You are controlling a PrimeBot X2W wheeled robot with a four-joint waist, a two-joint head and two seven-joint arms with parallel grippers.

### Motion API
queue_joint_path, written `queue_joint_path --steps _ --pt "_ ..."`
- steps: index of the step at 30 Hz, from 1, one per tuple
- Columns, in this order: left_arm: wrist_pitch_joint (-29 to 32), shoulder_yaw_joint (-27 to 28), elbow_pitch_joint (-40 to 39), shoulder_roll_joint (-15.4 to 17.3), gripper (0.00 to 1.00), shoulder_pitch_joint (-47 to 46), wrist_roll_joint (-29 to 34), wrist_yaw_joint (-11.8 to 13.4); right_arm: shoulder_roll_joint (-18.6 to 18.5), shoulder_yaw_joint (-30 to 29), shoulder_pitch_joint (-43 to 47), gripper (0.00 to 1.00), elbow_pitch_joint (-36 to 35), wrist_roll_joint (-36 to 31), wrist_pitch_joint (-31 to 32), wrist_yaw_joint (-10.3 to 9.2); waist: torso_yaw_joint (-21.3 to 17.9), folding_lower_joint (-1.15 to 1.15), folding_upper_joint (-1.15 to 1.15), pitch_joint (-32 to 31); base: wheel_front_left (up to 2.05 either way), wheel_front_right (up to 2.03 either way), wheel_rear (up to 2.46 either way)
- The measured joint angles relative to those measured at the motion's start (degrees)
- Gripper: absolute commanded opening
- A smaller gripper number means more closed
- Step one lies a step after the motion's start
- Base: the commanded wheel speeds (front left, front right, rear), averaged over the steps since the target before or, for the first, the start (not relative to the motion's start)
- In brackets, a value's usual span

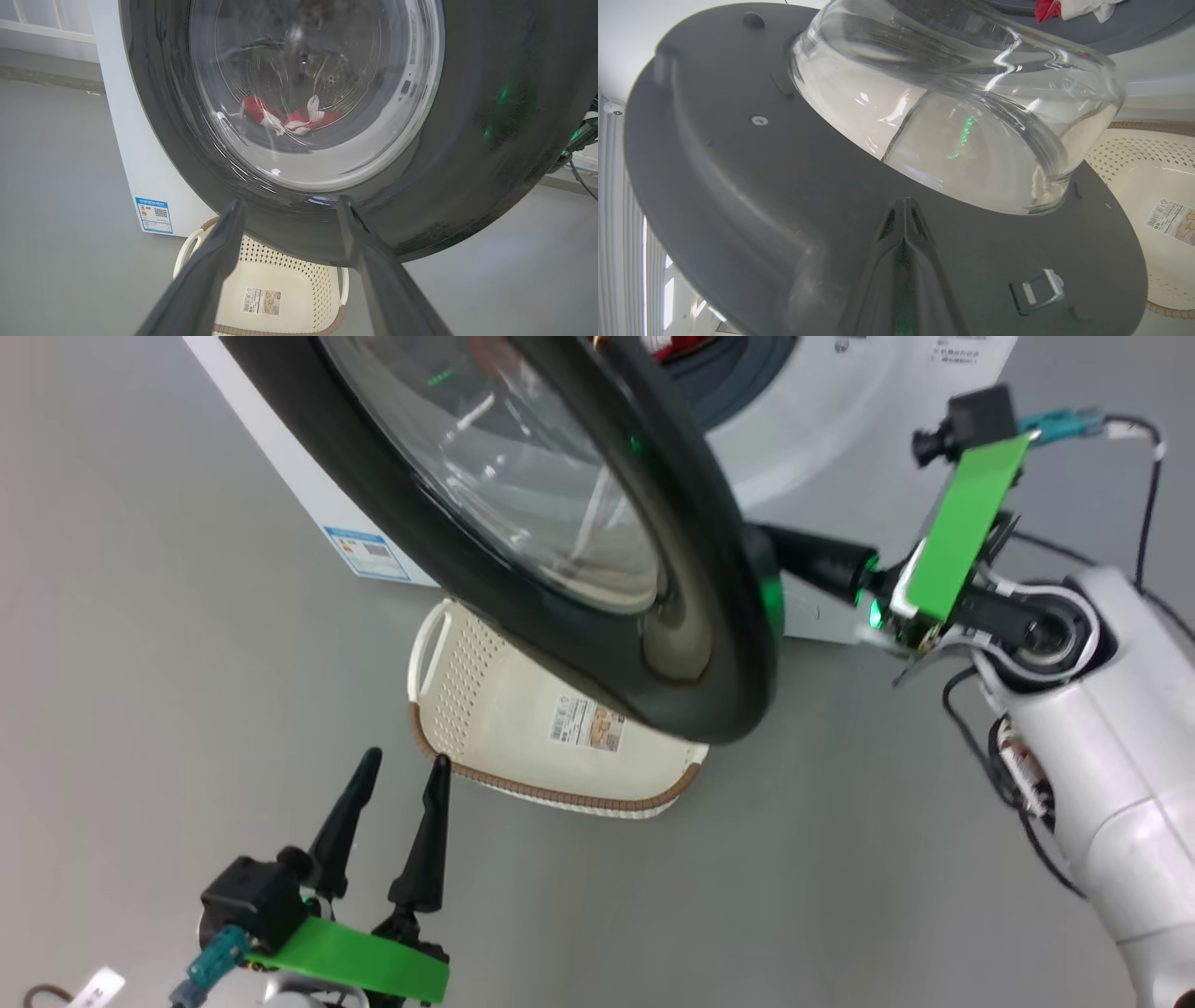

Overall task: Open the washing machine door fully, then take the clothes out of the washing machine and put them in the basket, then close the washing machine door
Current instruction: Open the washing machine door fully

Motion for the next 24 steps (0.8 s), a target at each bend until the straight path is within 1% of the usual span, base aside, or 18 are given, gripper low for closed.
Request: queue_joint_path --steps 10,24 --pt "0.00 0.60 0.65 -0.05 1.00 3.07 1.55 0.00 1.79 2.87 6.87 0.00 -4.55 -0.21 1.87 0.00 2.41 0.00 0.00 -4.04 0.00 0.00 0.00" --pt "0.00 4.10 1.55 -0.48 1.00 4.58 3.52 0.00 7.66 5.70 10.26 0.00 -4.89 -1.29 3.53 0.00 7.79 0.00 0.00 -7.13 0.00 0.00 0.00"
